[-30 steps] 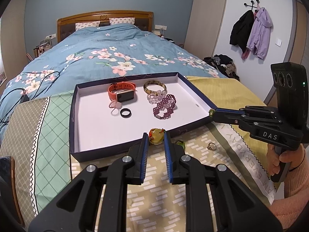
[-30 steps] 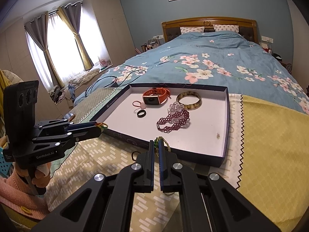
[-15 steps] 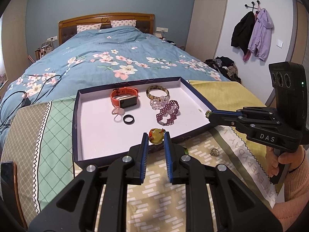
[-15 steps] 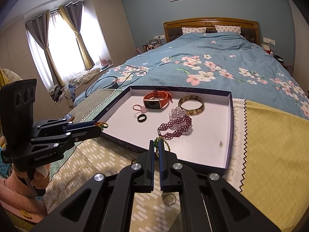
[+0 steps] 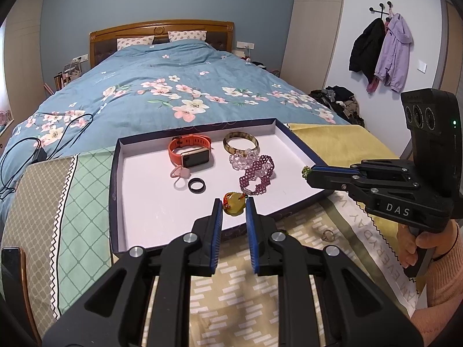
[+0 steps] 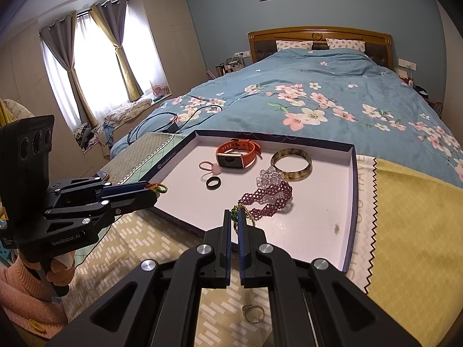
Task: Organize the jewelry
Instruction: 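Carry the amber ring with the left gripper while the right gripper carries the green-stone ring into the lid, then lower both rings into the box lid and open both grippers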
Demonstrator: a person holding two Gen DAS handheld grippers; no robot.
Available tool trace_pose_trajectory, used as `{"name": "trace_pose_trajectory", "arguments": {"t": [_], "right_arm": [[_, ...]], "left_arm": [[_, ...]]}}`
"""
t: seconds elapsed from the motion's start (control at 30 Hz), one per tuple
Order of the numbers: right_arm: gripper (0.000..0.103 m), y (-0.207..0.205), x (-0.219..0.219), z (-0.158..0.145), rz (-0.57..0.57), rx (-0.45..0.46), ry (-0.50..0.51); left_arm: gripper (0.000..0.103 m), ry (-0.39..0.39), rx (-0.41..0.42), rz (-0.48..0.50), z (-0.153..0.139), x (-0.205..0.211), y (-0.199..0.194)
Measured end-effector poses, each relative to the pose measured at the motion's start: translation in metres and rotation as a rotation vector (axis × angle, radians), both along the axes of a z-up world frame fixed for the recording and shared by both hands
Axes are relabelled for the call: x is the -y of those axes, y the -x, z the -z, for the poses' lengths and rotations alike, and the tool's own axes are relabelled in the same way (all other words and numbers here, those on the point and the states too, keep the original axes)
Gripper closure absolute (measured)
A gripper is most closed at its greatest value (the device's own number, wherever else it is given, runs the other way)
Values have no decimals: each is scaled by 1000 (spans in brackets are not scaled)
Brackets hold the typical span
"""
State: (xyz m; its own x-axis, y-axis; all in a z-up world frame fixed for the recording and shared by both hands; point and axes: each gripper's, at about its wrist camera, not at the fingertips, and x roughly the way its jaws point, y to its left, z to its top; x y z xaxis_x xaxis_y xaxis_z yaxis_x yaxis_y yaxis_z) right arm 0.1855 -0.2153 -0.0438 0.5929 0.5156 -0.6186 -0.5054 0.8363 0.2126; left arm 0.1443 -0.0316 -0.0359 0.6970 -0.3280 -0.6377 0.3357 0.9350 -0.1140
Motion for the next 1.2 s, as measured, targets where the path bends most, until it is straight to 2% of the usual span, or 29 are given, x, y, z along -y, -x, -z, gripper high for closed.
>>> {"name": "trace_pose_trajectory", "arguments": {"t": [1.2], "right_arm": [[100,-30,-11,11,11,-27,32]], "left_arm": [[86,-20,-22,-37,15,-3,-38]]}}
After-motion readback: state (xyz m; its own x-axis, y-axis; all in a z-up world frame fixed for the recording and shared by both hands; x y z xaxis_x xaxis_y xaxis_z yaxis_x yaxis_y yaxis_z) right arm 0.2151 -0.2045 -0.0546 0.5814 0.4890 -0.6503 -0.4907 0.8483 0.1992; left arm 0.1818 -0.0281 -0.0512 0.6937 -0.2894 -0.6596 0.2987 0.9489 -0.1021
